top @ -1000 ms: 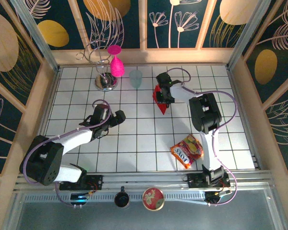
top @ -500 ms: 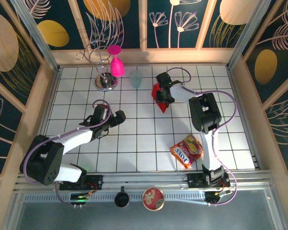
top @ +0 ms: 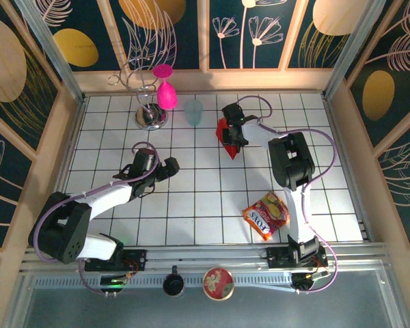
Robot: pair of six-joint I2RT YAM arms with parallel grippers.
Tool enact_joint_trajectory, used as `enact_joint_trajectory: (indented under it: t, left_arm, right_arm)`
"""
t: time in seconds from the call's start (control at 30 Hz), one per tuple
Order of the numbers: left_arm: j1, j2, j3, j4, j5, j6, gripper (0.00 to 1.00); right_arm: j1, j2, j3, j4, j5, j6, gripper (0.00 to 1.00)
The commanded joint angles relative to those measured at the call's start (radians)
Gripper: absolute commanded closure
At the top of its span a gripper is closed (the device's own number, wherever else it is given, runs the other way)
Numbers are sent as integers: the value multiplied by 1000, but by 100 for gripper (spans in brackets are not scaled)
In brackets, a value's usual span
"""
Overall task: Fold a paper plane with a square sheet of paper (pick it up from the middle)
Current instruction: Move the paper plane to the top-center of the table.
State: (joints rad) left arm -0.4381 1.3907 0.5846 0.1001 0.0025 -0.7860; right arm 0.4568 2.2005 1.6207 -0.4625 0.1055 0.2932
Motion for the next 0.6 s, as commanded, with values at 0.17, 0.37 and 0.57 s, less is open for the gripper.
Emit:
enact_joint_trajectory:
  t: [0.17, 0.37, 0.57]
  left_arm:
    - [6, -37, 84, -54, -13, 30, 1]
    - [10, -103, 152, -104, -147, 71, 1]
    - [28, -193, 187, -123, -345, 147, 1]
  right_arm:
    - [-7, -64, 52, -68, 28, -7, 57]
    - [-19, -223, 32, -61, 53, 3, 50]
    - [-57, -470, -108, 33, 146, 18, 43]
